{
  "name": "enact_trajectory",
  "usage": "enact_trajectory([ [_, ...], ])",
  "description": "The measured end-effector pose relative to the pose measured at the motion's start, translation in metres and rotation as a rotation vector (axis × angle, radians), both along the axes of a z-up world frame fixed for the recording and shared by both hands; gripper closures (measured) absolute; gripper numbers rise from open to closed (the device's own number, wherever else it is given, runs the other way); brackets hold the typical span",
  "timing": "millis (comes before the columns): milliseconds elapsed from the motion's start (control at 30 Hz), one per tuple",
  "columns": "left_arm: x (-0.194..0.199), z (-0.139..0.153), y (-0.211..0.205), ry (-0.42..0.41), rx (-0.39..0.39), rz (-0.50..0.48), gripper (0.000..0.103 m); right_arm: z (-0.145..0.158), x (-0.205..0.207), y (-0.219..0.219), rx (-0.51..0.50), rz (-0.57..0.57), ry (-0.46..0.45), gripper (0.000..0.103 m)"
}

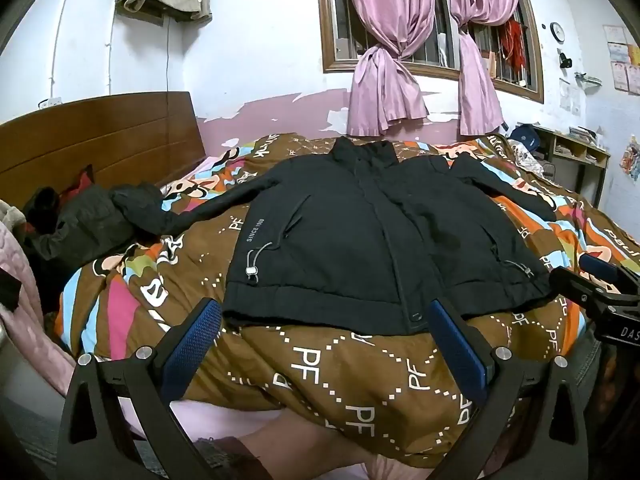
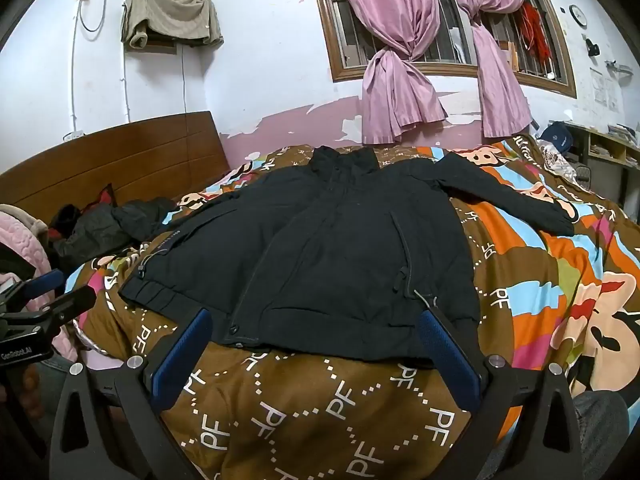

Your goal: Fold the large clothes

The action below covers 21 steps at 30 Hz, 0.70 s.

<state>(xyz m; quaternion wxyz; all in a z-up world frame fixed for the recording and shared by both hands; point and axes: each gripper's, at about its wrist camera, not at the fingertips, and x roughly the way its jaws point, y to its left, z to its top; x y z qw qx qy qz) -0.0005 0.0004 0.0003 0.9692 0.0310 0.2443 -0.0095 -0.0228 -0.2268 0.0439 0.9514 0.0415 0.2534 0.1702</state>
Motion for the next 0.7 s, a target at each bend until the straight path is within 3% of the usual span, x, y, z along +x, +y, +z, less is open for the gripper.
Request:
enact_trajectory([
  [700, 0.0009, -0.0004, -0.0002, 0.007, 0.002, 0.000, 0.002, -0.0014, 0.0005, 0.0013, -0.003, 0.000, 0.005, 0.000],
])
